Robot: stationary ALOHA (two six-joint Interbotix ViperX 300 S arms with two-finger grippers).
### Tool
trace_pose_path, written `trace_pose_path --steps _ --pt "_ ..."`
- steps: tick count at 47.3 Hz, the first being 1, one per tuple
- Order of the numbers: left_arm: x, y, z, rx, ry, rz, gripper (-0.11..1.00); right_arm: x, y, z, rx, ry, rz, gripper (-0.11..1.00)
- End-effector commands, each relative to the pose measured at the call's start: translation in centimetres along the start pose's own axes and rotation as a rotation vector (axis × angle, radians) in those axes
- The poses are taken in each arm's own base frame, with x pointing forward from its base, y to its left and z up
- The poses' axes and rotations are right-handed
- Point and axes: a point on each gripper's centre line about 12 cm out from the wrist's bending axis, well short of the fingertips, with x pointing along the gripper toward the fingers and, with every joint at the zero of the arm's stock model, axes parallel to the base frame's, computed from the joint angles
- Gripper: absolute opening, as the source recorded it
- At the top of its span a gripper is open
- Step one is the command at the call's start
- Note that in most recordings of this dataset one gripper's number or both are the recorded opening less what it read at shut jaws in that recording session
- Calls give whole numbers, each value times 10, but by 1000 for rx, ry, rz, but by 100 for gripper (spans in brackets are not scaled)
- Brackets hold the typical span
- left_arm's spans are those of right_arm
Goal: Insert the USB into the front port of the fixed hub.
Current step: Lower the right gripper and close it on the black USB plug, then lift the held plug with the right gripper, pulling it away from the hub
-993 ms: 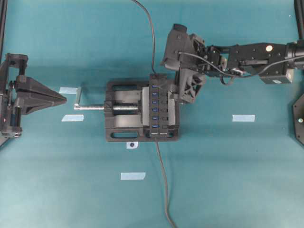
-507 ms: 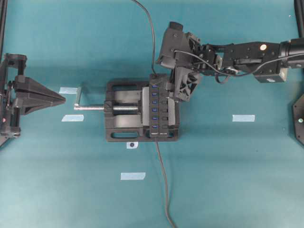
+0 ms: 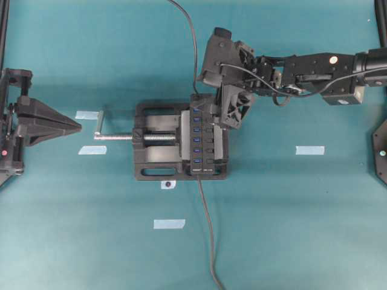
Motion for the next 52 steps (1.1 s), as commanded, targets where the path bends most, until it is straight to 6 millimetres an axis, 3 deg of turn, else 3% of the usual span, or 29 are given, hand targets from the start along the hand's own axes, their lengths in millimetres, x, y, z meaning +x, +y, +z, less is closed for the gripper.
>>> trace_pose_path --steps 1,31,52 --pt "-1 0 5 1 -19 2 0 -4 -1 13 -4 -35 -2 72" --pt "-1 1 5 0 -19 4 0 -3 7 14 -19 -17 11 11" --pt "-1 1 5 0 -19 4 0 -3 12 18 -16 -4 22 6"
